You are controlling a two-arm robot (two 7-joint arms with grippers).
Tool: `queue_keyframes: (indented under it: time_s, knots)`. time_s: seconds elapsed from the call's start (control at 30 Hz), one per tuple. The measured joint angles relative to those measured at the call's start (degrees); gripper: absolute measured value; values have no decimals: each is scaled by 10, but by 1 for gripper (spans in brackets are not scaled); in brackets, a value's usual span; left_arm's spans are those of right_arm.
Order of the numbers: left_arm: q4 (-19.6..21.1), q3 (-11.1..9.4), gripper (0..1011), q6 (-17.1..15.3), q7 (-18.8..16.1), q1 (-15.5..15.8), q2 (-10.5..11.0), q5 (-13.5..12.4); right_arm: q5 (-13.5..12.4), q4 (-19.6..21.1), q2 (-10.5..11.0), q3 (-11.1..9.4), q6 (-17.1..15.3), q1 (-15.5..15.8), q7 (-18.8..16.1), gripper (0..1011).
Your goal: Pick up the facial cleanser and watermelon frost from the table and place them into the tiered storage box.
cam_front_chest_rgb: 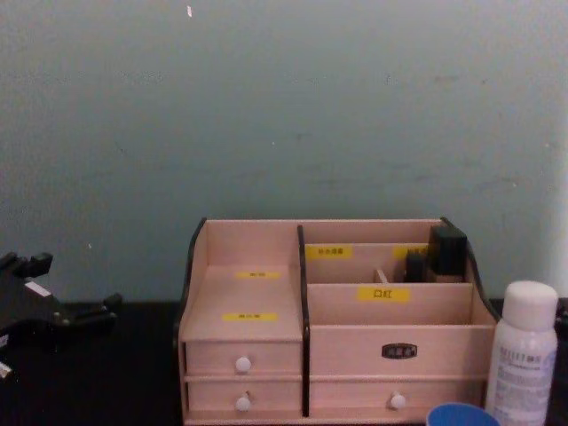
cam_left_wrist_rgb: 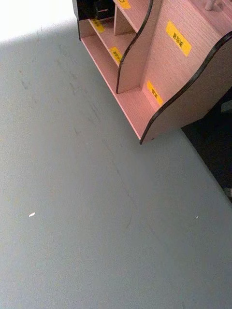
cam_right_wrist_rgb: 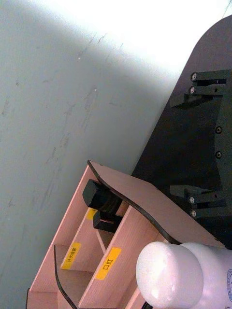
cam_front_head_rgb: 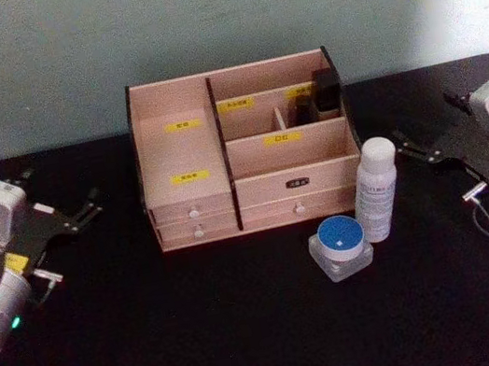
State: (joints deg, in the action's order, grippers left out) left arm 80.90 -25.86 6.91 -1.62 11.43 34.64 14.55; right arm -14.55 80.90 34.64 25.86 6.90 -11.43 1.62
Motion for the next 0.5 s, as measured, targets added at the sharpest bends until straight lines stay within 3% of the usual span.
queue_keyframes:
  time_s: [0.5]
  knots:
    - [0, 0, 1001, 0, 0, 0, 0, 0, 0, 0, 0, 0, 0, 0, 0, 1003]
